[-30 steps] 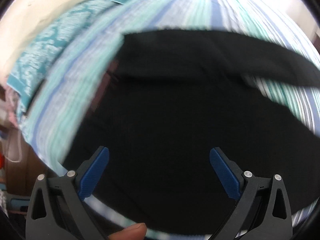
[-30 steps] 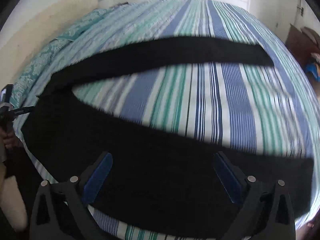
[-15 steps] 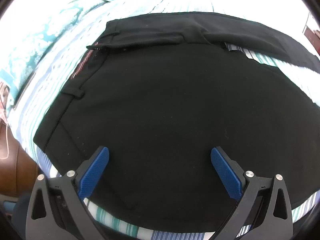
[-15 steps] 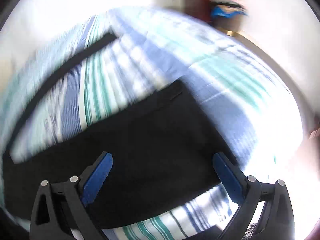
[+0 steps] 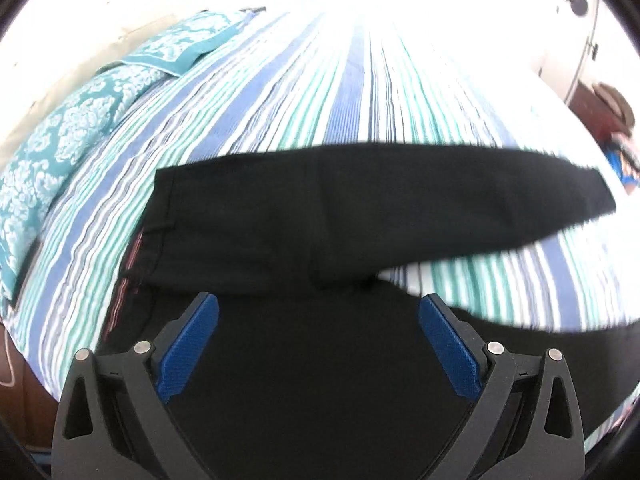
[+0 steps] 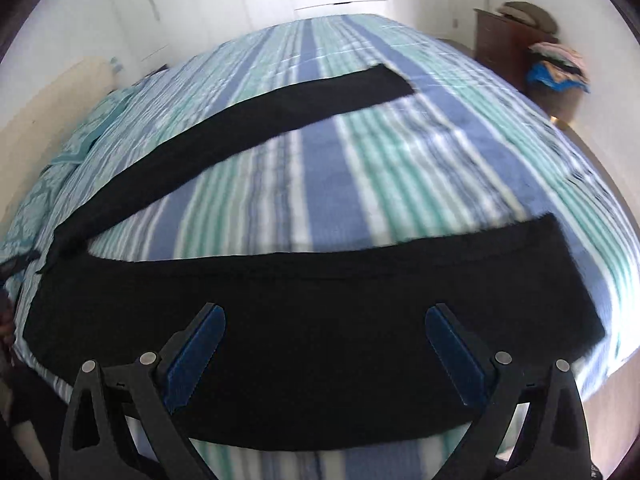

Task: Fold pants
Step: 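Lift the held leg over onto the other leg and open the right tool, then grasp the stacked leg hems with the right tool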

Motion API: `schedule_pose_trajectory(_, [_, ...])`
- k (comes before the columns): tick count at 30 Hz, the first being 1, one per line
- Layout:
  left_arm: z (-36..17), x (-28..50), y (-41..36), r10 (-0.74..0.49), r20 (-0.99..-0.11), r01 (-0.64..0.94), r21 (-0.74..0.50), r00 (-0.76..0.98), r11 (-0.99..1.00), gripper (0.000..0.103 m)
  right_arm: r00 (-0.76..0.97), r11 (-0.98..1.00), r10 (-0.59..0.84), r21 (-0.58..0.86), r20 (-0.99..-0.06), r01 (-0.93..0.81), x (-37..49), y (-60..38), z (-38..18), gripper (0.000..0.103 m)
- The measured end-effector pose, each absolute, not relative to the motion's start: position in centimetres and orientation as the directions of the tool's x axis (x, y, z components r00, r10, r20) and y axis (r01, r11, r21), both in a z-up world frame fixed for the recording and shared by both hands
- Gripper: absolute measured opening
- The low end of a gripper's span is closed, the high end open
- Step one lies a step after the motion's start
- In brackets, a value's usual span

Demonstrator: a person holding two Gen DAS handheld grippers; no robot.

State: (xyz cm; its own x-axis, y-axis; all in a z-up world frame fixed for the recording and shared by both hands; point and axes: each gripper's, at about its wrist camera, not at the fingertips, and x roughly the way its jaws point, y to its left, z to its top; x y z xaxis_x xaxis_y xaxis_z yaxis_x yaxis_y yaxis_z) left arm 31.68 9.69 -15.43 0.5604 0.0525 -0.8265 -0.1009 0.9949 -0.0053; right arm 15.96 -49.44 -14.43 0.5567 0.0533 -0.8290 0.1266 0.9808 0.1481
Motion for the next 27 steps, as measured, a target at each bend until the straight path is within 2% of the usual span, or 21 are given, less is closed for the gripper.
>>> schedule_pose_trajectory(8, [-16.1, 29.4, 8.9, 0.088, -0.816, -0.089, 0.045, 0.571, 0.995, 0.101, 0.58, 0.987, 0.11, 0.16, -0.807, 0.034, 15.9, -43.2, -14.0, 0.1])
schedule_pose_trajectory(18, [-15.2, 26.8, 8.9, 0.079, -0.81, -0.071, 0.046, 0.581, 0.996, 0.101, 0.583, 0.99, 0.137, 0.138, -0.801, -0.042, 15.2, -39.5, -13.1, 0.1])
schedule_pose_trajectory(27, [-20.3, 30.6, 9.3, 0.082, -0.846, -0.115, 0.024, 0.527, 0.993, 0.101, 0.524, 0.986, 0.169, 0.143, -0.835, -0.09, 15.7, -39.0, -14.5, 0.1])
